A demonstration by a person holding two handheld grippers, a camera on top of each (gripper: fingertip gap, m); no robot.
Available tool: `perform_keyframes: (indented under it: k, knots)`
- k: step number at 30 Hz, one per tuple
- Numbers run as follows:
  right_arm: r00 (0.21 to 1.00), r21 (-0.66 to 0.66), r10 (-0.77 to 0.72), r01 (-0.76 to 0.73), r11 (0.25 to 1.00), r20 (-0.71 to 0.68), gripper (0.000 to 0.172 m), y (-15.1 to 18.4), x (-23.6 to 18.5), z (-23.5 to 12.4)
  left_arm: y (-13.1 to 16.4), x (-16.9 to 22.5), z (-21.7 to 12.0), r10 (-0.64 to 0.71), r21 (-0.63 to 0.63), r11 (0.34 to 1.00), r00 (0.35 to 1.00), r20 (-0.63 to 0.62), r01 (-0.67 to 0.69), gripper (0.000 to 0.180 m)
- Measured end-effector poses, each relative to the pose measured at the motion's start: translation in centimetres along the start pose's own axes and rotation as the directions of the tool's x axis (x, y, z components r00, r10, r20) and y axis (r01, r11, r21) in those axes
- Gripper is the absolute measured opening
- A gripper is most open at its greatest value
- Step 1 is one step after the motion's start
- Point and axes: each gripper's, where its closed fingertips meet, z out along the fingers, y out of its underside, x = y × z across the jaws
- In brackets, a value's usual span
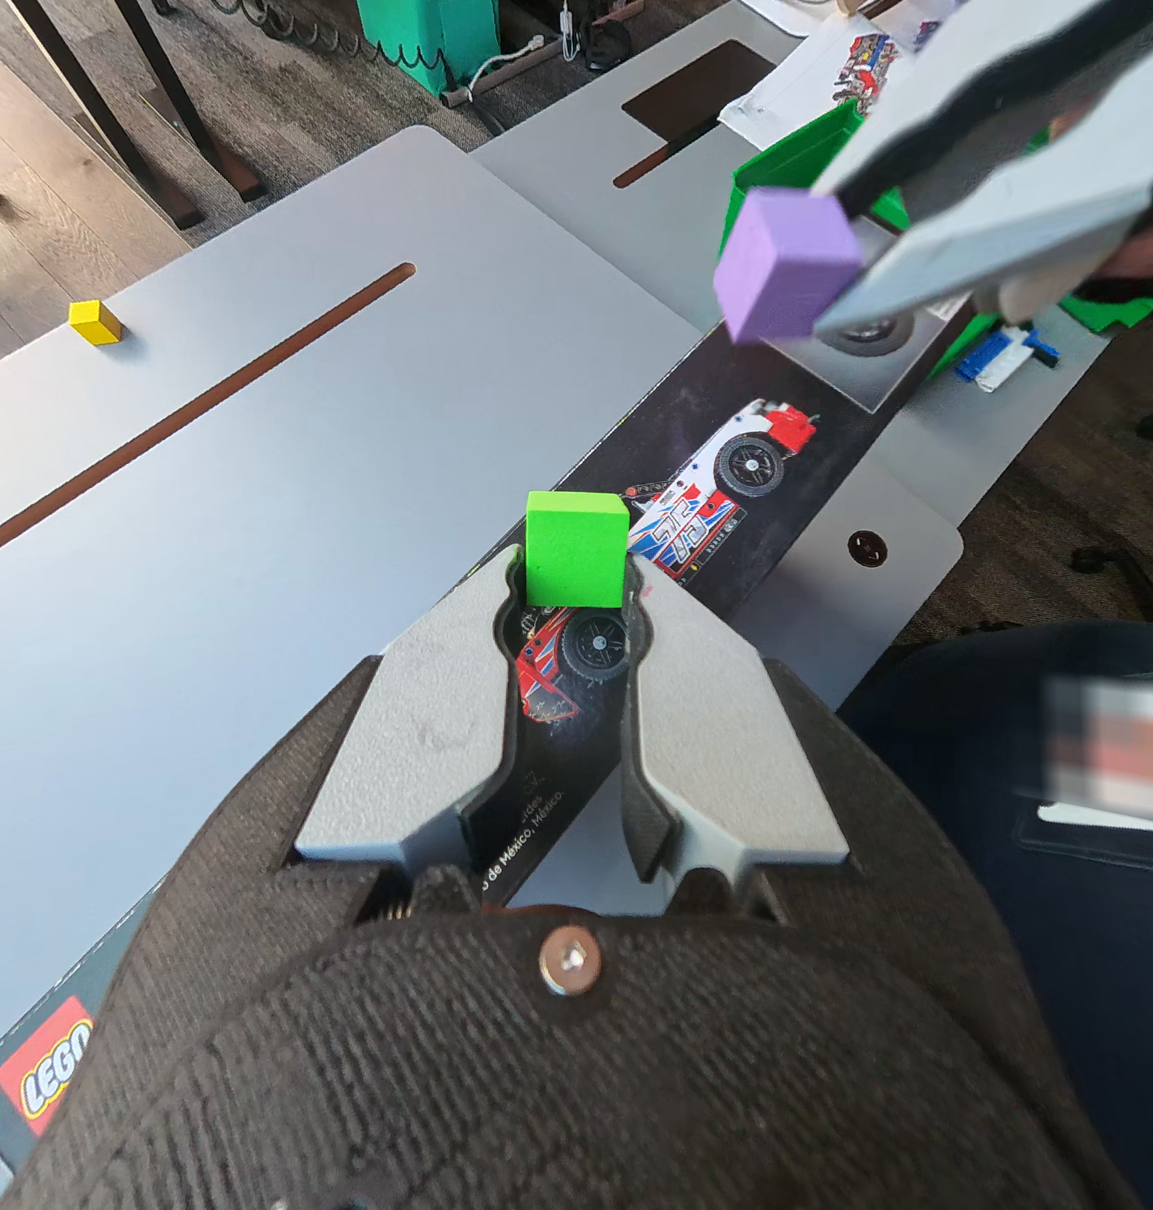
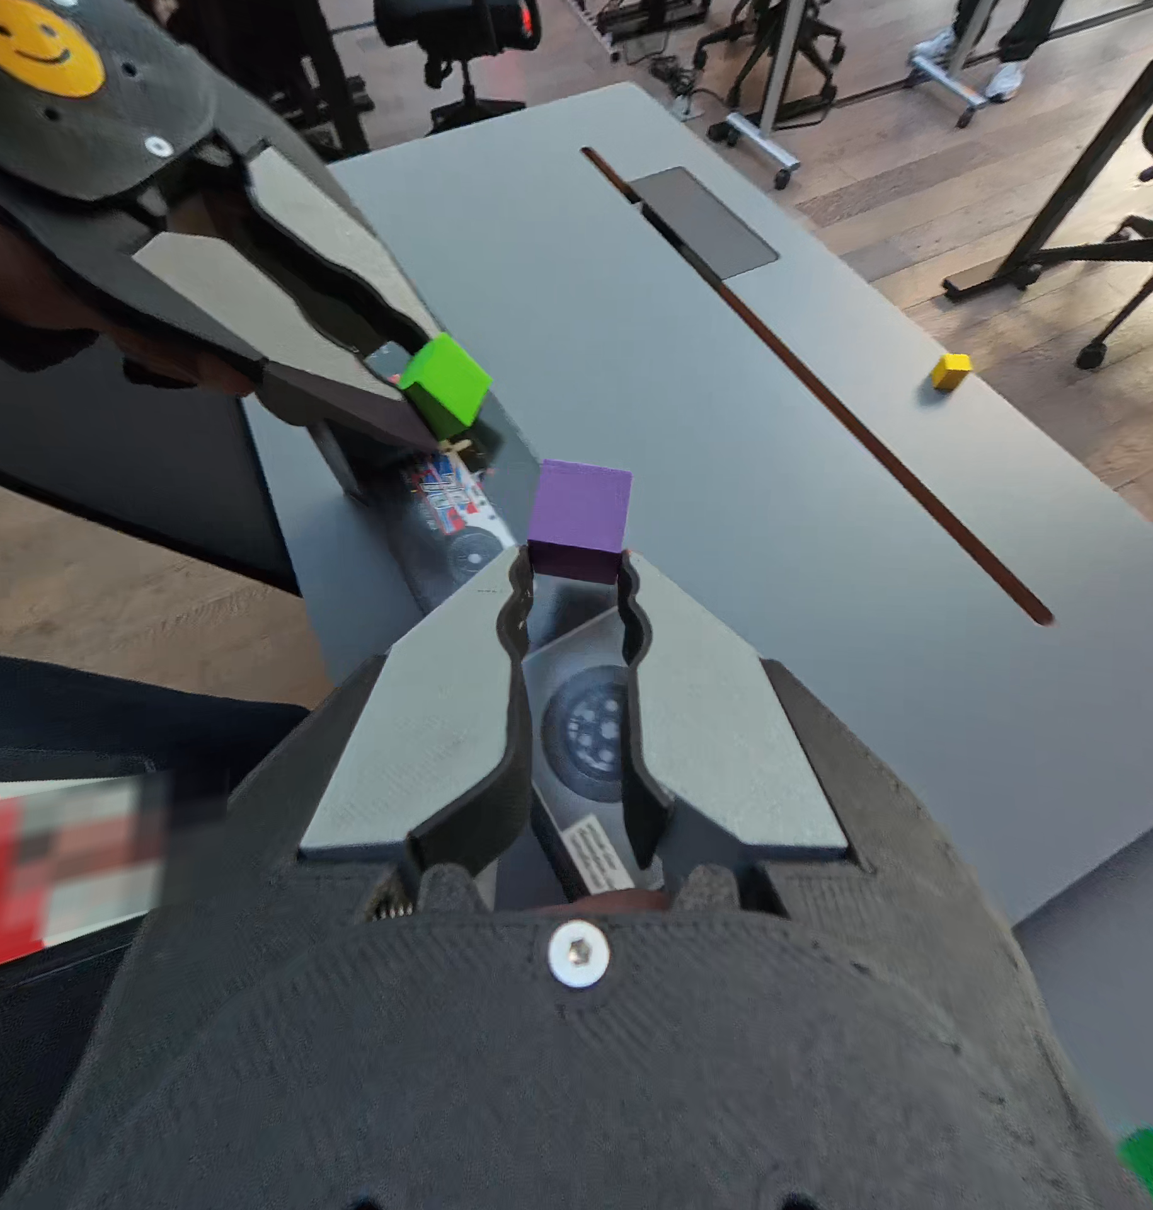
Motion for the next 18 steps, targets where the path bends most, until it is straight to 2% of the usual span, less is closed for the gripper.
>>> perform_keyframes:
  k: [4,8,10,13,16,18]
  knots:
    - [0.98,0.024,0.134,-0.131,0.991,-0.147,0.024,2.5,6.9,-2.7,0.0,-0.1,0.1,-0.007,0.001,1.0,1.0,0.003,0.007,0.027]
    - [0.925,-0.027,0.274,-0.29,0.957,-0.262,0.024,10.5,13.9,-2.9,-0.1,-0.4,0.1,-0.035,-0.002,0.999,0.999,0.022,0.035,0.027]
    - [0.914,-0.079,0.316,-0.345,0.935,-0.254,0.024,14.8,15.1,-1.4,-0.2,-0.6,0.2,-0.064,0.003,0.998,0.997,0.043,0.064,0.026]
    - [0.916,-0.185,0.349,-0.384,0.904,-0.196,0.024,20.1,14.7,2.1,-0.2,-0.8,0.2,-0.106,0.003,0.994,0.991,0.086,0.107,0.027]
    - [0.923,-0.267,0.365,-0.384,0.884,-0.119,0.038,23.0,13.6,5.5,-0.4,-1.3,0.2,-0.153,0.01,0.988,0.975,0.16,0.153,0.026]
    - [0.927,-0.282,0.367,-0.375,0.883,-0.082,0.042,23.0,13.5,6.4,-0.2,-3.0,-0.6,-0.141,0.028,0.99,0.933,0.332,0.14,0.026]
